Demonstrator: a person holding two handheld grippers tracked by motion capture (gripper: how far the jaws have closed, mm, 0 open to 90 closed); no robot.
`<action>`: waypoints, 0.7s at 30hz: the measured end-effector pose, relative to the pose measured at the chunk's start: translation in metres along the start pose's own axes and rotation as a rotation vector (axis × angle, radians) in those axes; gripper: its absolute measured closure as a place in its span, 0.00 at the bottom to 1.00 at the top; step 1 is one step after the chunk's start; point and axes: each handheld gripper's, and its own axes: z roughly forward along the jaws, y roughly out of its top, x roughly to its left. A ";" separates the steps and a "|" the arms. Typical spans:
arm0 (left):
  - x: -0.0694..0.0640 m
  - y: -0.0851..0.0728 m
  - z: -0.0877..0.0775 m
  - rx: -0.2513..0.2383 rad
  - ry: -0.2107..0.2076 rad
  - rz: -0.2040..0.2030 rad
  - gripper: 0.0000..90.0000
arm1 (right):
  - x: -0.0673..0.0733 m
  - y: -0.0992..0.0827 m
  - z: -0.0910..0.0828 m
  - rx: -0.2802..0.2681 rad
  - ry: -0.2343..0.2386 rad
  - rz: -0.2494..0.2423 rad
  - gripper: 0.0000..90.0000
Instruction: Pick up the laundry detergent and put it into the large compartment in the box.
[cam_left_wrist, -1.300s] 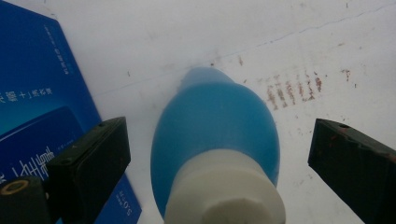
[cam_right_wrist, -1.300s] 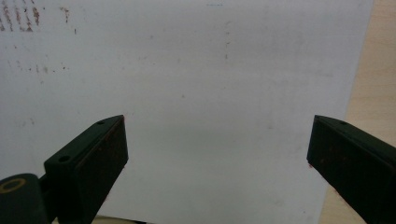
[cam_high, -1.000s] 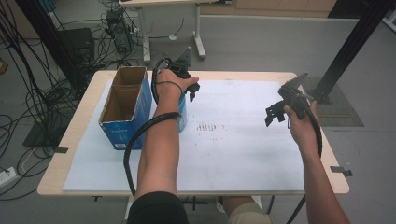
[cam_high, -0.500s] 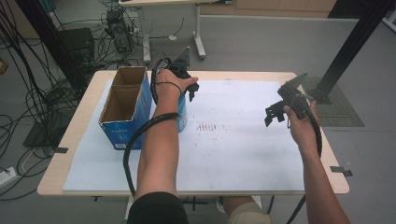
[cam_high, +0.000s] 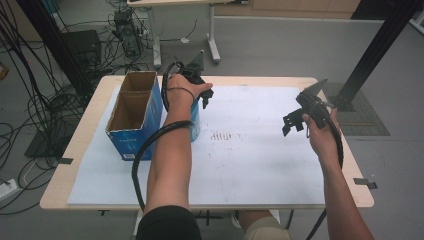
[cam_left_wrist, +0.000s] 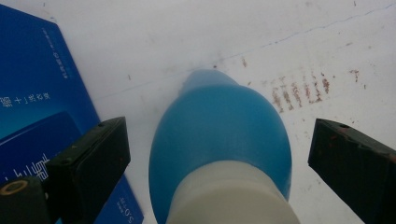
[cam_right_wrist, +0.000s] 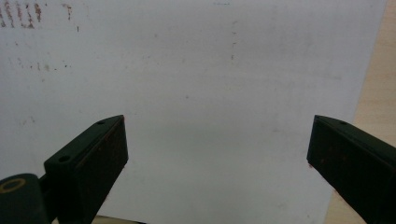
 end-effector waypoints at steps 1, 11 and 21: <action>0.000 0.000 0.000 -0.001 0.003 0.000 0.07 | 0.000 0.000 0.000 -0.001 -0.001 -0.001 0.06; 0.000 -0.003 -0.003 -0.017 0.004 0.000 0.06 | 0.001 0.000 -0.001 -0.002 0.001 -0.001 0.06; -0.002 -0.004 -0.006 -0.021 0.009 0.008 0.06 | 0.002 -0.001 -0.001 -0.007 -0.002 -0.004 0.06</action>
